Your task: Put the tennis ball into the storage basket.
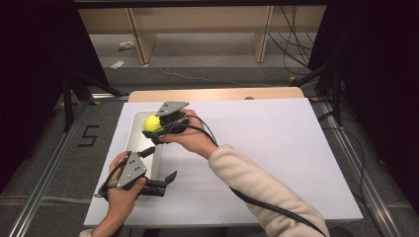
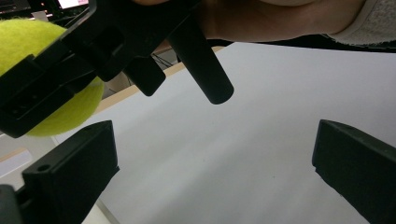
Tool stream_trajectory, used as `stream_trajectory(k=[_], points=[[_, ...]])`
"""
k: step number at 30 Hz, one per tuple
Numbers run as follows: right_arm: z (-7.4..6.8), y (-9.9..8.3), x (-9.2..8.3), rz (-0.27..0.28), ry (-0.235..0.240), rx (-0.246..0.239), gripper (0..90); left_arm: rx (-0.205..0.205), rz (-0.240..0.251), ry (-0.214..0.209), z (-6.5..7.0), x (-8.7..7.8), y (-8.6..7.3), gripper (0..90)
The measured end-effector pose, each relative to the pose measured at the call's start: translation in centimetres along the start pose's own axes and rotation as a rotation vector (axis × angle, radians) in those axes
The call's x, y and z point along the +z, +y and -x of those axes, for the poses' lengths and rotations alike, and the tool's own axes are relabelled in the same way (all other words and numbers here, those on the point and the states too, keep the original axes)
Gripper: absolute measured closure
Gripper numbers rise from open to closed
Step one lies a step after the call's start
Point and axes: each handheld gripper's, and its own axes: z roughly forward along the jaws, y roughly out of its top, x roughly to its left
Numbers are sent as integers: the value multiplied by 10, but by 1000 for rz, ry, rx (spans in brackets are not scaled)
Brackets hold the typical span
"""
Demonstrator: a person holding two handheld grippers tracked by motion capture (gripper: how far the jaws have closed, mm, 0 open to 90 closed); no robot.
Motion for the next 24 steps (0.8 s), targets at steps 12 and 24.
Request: stream_trajectory(k=[12, 24], points=[[2, 3, 7, -8, 13, 5, 267, 0, 1, 0, 0, 0, 0, 0], [3, 5, 16, -20, 23, 5, 267, -1, 3, -2, 0, 0, 0, 0]])
